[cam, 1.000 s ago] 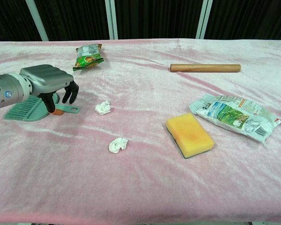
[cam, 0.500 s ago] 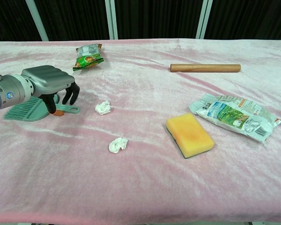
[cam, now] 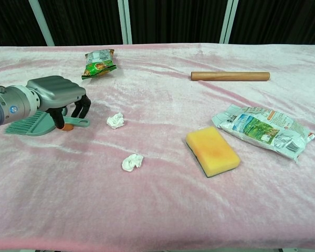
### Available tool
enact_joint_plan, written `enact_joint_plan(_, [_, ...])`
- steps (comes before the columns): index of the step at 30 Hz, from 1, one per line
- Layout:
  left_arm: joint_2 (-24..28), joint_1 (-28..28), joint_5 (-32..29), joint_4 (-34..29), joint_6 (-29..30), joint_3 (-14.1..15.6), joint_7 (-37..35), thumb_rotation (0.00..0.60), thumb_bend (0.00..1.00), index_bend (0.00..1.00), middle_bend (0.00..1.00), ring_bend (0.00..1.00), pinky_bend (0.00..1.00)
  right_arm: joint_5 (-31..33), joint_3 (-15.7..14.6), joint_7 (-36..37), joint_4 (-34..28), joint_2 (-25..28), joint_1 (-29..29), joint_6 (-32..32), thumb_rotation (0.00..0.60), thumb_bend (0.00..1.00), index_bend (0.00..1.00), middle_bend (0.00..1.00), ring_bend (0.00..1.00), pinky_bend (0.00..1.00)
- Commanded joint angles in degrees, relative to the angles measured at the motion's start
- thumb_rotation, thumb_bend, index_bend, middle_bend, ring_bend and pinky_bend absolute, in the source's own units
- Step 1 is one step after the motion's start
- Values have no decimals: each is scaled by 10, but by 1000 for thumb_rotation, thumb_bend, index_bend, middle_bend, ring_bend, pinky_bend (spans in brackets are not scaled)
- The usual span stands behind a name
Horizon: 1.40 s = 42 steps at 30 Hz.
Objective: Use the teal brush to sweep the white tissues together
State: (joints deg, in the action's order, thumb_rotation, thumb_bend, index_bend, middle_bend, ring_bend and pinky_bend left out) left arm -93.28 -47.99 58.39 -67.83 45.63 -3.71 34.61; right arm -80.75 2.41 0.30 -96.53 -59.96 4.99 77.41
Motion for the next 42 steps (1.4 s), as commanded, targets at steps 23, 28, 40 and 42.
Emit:
enact_joint_plan(23, [64,54,138,-48,121,-26,-249,600,426,608,621,319,415,4,-1,-2,-5,2,0,-3,600,195,163,70,135,183])
enact_joint_plan(28, [54,61,183,-5,127,-29,-403,600,438,613,630,322,415,5,-1,-4,-5,1,0,-2,600,197,163,70,135,183])
enact_joint_plan(40, [32,26,234,49,94,-54,-678,600,437,648,642,322,415,9,0,-7,-6,0,0,-2,600,199,163,70,135,183])
enact_joint_plan(42, [32,18,241,53,86,-52,-692,600,437,656,648,322,415,10,1,-6,-6,1,0,-3,600,200,163,70,135,183])
